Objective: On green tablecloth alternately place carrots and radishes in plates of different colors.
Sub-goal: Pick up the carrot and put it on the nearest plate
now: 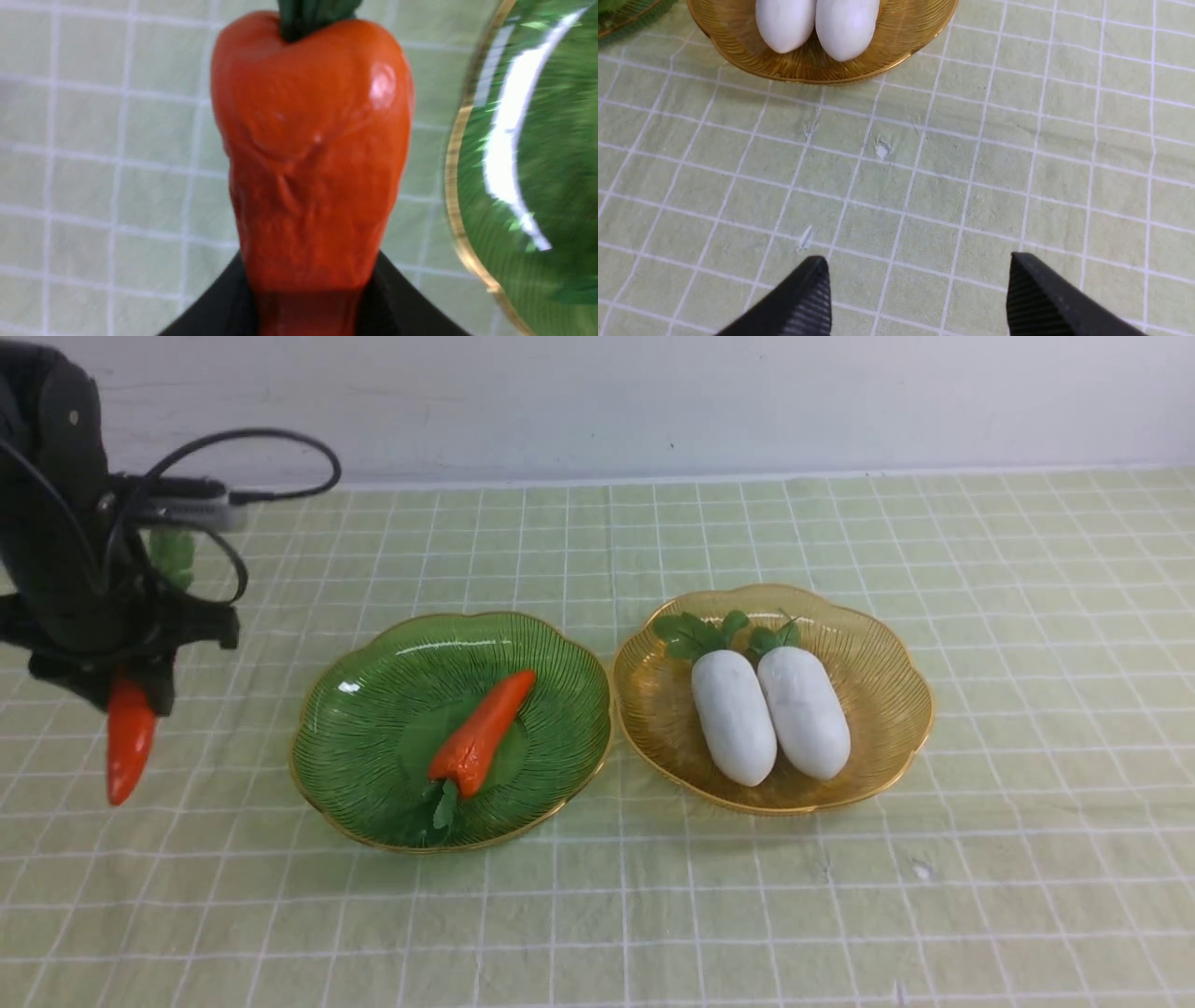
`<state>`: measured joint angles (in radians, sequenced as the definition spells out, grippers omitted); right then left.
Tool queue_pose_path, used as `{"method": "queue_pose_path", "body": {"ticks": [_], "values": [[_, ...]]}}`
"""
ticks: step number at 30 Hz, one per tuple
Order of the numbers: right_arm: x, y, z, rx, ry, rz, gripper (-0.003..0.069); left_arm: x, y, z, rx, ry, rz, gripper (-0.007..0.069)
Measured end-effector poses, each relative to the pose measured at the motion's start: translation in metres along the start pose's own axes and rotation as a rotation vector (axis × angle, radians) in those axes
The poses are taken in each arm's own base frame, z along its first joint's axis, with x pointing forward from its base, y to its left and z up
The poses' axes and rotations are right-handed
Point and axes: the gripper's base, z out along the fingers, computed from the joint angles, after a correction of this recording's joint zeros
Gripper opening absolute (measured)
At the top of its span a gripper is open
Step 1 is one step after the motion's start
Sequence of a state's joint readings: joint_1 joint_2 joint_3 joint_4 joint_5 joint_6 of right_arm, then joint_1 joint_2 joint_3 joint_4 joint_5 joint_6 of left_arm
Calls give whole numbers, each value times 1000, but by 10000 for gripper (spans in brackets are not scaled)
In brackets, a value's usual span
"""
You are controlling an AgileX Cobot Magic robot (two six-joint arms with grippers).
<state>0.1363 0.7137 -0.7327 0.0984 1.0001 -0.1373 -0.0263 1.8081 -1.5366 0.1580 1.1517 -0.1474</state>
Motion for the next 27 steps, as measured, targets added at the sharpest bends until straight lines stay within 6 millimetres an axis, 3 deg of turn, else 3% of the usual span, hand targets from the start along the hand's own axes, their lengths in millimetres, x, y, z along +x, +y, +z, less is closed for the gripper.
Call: {"method": "queue_pose_path", "body": {"ticks": [5, 6, 10, 13, 14, 18, 19, 23, 27], "values": [[5, 0, 7, 0, 10, 2, 463, -11, -41, 2, 71, -67, 138, 223], [5, 0, 7, -1, 5, 4, 459, -13, -61, 9, 86, -61, 182, 223], [5, 0, 7, 0, 4, 3, 433, -16, -84, 23, 100, -50, 225, 261], [7, 0, 7, -1, 27, 1, 356, -20, -102, 46, 106, -28, 255, 372], [7, 0, 7, -1, 29, 1, 356, -20, -103, 46, 106, -27, 254, 379], [10, -1, 7, 13, 55, -13, 177, -22, -107, 53, 107, -18, 247, 493], [10, -1, 7, 14, 58, -14, 169, -22, -107, 53, 107, -18, 247, 496], [18, -2, -1, 26, 83, -27, 22, -23, -107, 51, 106, -18, 245, 521], [31, 1, -25, 31, 28, -16, -10, -21, -106, 50, 102, 3, 246, 521]]}}
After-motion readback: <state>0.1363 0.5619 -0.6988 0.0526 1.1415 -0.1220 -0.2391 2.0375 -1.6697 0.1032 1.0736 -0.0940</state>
